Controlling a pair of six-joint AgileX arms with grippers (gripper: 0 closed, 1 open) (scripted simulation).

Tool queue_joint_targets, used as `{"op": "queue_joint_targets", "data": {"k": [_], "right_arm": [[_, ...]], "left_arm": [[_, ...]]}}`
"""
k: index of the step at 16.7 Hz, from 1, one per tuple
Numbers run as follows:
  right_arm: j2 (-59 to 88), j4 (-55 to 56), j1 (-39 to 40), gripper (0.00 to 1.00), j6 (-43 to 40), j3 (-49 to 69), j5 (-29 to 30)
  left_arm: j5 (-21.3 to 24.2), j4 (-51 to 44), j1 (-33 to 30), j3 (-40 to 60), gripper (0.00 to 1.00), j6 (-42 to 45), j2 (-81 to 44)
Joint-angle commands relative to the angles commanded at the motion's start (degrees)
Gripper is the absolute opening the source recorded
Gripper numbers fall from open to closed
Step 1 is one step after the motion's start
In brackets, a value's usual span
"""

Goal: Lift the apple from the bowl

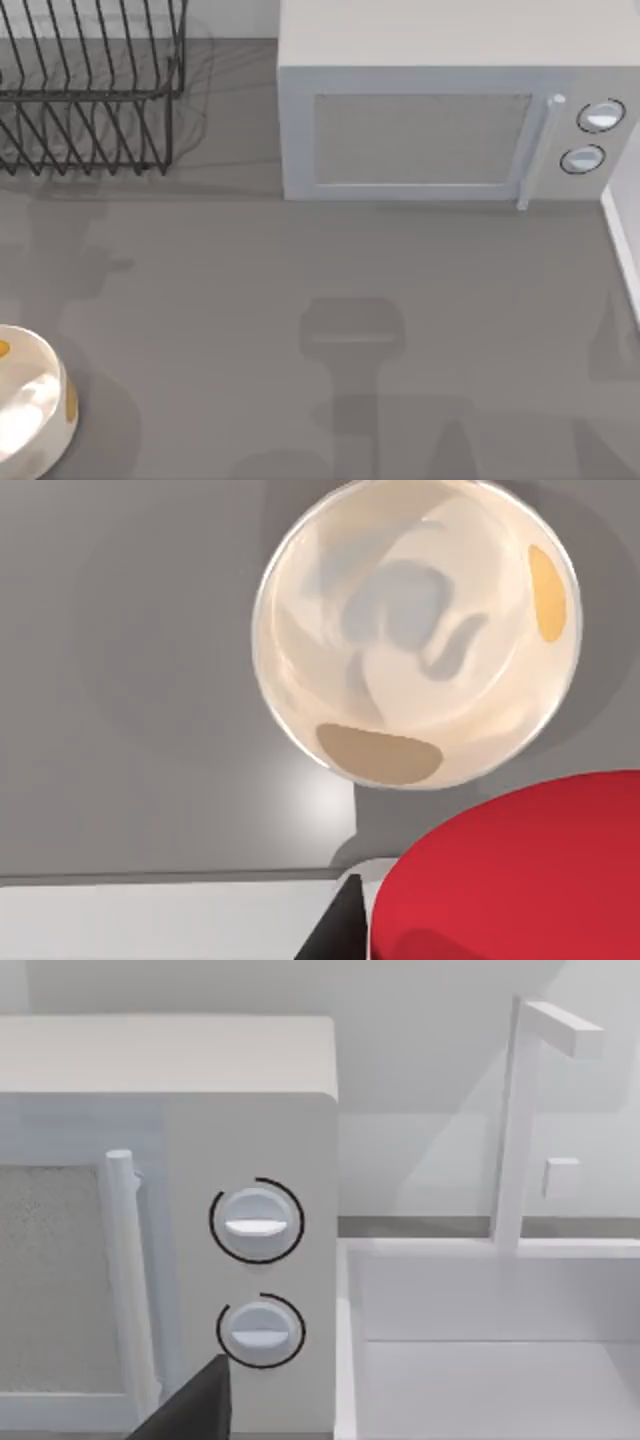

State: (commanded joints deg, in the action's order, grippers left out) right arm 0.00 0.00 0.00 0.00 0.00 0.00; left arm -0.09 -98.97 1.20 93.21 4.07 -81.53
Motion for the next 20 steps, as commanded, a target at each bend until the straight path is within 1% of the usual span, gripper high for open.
{"op": "queue_joint_targets", "data": {"k": [6, 8, 11, 17, 20], "right_arm": [[0.00, 0.00, 0.00, 1.00, 0.00, 0.00, 0.00], [0.00, 0.00, 0.00, 1.00, 0.00, 0.00, 0.00], [0.00, 0.00, 0.00, 1.00, 0.00, 0.00, 0.00], [0.00, 0.00, 0.00, 1.00, 0.00, 0.00, 0.00], [0.00, 0.00, 0.00, 1.00, 0.00, 0.00, 0.00]], "left_arm": [[-0.04, -0.58, 0.09, 0.61, 0.00, -0.05, -0.04], [-0.03, 0.40, -1.92, 0.47, 0.00, -2.03, -1.38], [0.00, 4.17, -9.20, -0.58, 0.00, -9.48, -5.06], [0.07, 15.61, -30.73, -4.72, 0.00, -32.27, -13.67], [0.10, 20.21, -36.95, -6.71, 0.00, -38.54, -16.26]]}}
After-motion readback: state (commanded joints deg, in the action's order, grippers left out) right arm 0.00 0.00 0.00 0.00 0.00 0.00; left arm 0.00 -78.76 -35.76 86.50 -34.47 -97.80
